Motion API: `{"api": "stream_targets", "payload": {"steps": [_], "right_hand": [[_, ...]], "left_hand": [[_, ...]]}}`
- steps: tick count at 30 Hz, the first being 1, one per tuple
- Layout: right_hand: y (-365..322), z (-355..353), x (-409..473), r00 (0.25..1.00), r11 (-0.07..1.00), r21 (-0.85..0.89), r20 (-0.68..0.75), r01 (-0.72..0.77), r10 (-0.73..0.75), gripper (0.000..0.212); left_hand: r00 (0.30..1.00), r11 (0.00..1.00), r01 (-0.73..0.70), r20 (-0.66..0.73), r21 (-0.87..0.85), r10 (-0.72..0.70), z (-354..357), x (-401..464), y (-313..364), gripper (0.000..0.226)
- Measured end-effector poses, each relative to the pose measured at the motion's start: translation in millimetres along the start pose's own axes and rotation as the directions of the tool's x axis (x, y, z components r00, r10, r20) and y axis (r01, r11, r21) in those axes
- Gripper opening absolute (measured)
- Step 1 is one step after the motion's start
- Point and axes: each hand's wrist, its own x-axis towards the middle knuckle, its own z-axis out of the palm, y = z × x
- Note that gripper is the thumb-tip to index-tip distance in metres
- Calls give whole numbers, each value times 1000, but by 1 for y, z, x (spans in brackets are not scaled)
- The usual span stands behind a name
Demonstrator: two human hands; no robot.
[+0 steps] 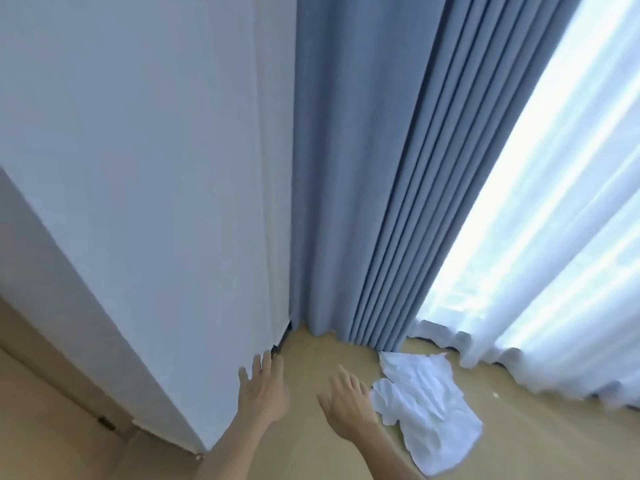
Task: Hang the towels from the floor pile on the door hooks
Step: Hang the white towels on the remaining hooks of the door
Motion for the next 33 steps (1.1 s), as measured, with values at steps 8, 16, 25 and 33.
{"api": "stream_targets", "payload": {"steps": [8,16,25,33], "right_hand": [[222,-13,-56,938,940,75,-72,-334,339,51],[348,-11,-80,871,862,171,-35,-477,490,43],[403,-17,-30,869,847,201,61,-492,490,44],[469,-29,40,839,816,199,106,-543,533,51]], "left_hand": [[954,952,-285,133,113,269,17,28,238,60],[898,905,-402,256,140,359,43,43,368,60],[866,874,-448,334,189,371,72,115,427,60],[814,839,-518,399,170,422,107,201,486,60]]}}
